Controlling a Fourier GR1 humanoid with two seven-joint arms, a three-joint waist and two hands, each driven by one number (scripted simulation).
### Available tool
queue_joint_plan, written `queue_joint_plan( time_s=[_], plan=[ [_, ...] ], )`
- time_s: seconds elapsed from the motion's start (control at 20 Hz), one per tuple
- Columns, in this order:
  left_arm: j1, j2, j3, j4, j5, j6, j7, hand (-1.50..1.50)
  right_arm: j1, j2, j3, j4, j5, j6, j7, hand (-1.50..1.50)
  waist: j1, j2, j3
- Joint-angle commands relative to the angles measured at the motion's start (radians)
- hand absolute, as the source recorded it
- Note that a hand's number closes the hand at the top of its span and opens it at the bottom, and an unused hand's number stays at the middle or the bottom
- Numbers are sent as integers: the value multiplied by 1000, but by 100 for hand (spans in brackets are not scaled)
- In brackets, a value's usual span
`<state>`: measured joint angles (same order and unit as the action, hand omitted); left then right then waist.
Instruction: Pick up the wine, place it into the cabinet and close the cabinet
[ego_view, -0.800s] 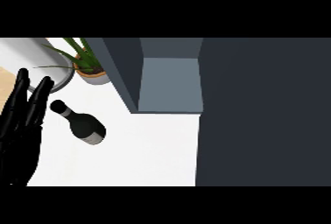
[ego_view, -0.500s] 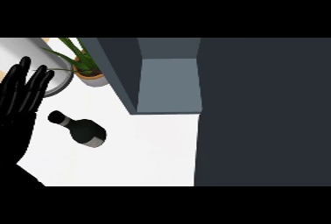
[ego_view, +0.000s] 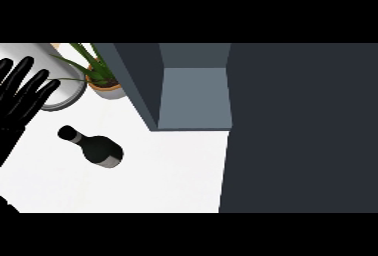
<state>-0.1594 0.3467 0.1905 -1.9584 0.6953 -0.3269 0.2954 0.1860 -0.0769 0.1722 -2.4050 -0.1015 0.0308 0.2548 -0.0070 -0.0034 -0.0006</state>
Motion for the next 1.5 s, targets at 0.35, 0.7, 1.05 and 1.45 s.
queue_joint_plan(
  time_s=[0.35, 0.7, 1.05, 1.45],
  plan=[
    [-95, 101, 79, -129, 187, 183, 258, -150, 25, 31, 199, -200, 155, -83, 188, -150, 3, 0, 1],
    [-61, 109, 102, -166, 175, 189, 283, -150, -57, 40, 305, -235, 246, -187, 316, -150, 2, -1, 0],
    [-47, 117, 116, -81, 154, 136, 275, -150, -130, 9, 321, -260, 272, -253, 389, -150, -2, -1, -1],
    [-30, 51, 39, -32, 44, 99, 213, -150, -160, -52, 281, -283, 240, -294, 421, -150, -8, 1, 0]
  ],
)
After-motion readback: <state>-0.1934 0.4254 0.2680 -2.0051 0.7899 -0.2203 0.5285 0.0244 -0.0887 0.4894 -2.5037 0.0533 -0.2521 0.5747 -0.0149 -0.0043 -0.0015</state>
